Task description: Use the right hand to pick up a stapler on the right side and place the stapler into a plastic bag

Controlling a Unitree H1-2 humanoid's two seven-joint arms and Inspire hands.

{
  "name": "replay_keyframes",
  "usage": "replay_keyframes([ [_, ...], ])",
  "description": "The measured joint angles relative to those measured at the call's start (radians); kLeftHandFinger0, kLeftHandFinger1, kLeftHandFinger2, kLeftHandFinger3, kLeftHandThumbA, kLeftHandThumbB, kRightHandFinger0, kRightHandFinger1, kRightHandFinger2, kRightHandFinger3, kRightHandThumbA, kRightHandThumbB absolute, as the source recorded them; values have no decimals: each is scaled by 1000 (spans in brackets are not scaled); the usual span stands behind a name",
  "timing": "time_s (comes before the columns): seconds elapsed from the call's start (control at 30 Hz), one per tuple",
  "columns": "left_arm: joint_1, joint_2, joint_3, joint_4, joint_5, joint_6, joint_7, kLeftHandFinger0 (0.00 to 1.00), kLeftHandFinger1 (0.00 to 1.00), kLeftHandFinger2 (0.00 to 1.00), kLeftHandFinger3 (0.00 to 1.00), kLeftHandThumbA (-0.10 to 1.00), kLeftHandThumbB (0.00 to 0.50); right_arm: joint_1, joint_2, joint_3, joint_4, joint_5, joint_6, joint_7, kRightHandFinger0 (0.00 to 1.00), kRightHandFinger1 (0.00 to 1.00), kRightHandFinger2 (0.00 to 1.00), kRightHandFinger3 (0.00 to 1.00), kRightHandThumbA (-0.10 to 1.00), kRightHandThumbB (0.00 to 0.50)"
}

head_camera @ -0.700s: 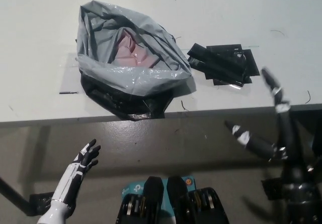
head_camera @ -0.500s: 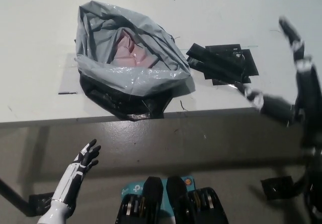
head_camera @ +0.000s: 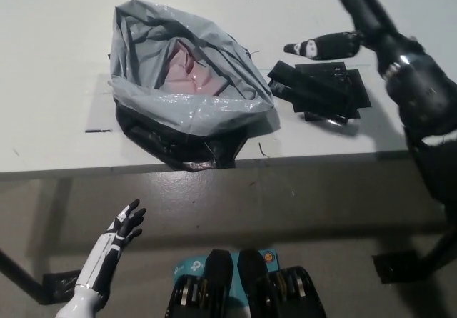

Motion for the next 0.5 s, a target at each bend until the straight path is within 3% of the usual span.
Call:
replay_keyframes([
  [0.3, -1, 0, -1, -1, 0, 0, 0, 1000, 1000, 1000, 1000, 1000, 285, -150, 84, 139, 513, -45, 46, 39, 1000, 1000, 1000, 1000, 994, 433],
  [0.5, -1, 2, 0, -21, 0, -4, -1, 1000, 1000, 1000, 1000, 1000, 300, -251, 138, 197, 814, -78, 56, 42, 1000, 1000, 1000, 1000, 995, 370],
])
